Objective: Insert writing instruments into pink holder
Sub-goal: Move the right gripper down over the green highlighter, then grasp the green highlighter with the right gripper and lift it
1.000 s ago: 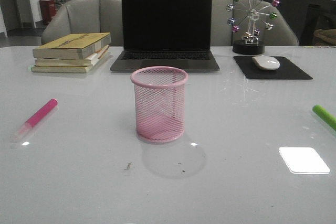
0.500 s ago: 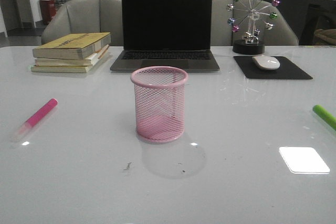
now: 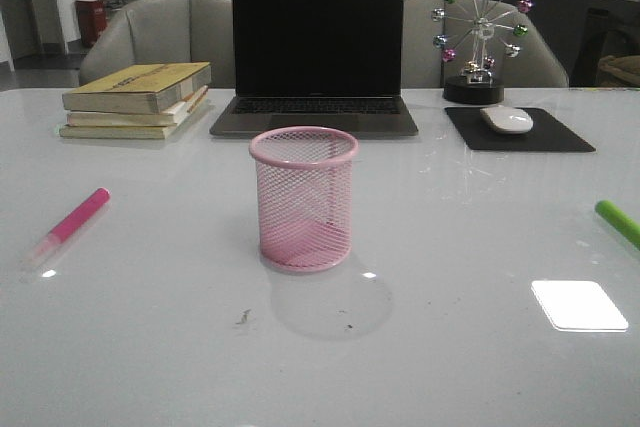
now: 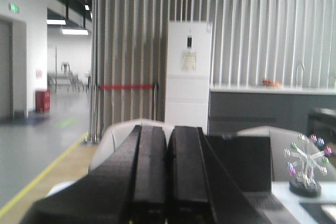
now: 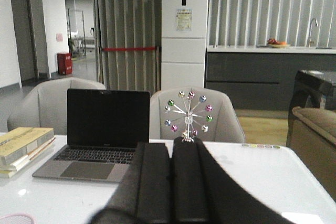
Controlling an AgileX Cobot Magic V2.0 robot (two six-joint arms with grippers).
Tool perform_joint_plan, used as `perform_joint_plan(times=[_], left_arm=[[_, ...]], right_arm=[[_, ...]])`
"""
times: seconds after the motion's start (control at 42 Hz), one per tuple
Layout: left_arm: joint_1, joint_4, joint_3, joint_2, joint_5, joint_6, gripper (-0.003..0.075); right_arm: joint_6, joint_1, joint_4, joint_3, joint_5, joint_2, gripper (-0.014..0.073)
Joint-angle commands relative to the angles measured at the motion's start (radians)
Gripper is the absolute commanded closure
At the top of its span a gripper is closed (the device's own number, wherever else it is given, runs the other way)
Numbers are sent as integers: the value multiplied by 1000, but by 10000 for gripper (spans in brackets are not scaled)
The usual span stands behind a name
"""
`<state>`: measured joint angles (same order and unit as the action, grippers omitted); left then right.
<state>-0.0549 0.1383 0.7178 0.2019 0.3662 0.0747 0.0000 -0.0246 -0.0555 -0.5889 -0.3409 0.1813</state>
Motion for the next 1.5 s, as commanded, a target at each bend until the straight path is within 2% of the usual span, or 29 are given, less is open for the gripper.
perform_joint_plan(times=[0.0, 0.143, 0.333, 0.643, 0.69, 0.738, 0.857, 0.905, 0.952, 1.071, 1.214, 1.476], left_arm=[[-7, 10, 96, 98, 95, -1, 629], [-7, 10, 101, 195, 234, -1, 629], [-7, 12, 48, 294, 346, -1, 629], [-7, 12, -50, 399, 313, 2, 620], [-7, 12, -57, 406, 307, 17, 572], [-22, 28, -61, 406, 301, 27, 508], [-112, 53, -70, 406, 280, 58, 277], [-157, 53, -70, 406, 280, 61, 213], [-209, 51, -70, 406, 284, 76, 188], [-309, 46, -70, 406, 286, 83, 193], [-376, 46, -70, 406, 286, 83, 193], [-388, 46, -70, 406, 286, 83, 193]], right_arm=[[-7, 4, -1, -88, -20, 90, 536], [-7, 4, -1, -101, -117, 184, 536], [-7, 4, -1, -72, -257, 304, 536], [-7, 4, -1, -20, -303, 485, 528], [-7, 4, -1, -20, -303, 515, 484], [-7, 4, -1, -20, -299, 542, 405], [-7, 5, 0, -30, -287, 631, 197], [-6, 5, 0, -42, -284, 667, 158], [-5, 5, 0, -58, -282, 707, 142], [9, 16, -1, -126, -274, 844, 143], [13, 56, -1, -229, -280, 1008, 143], [10, 95, -1, -434, -311, 1297, 143]])
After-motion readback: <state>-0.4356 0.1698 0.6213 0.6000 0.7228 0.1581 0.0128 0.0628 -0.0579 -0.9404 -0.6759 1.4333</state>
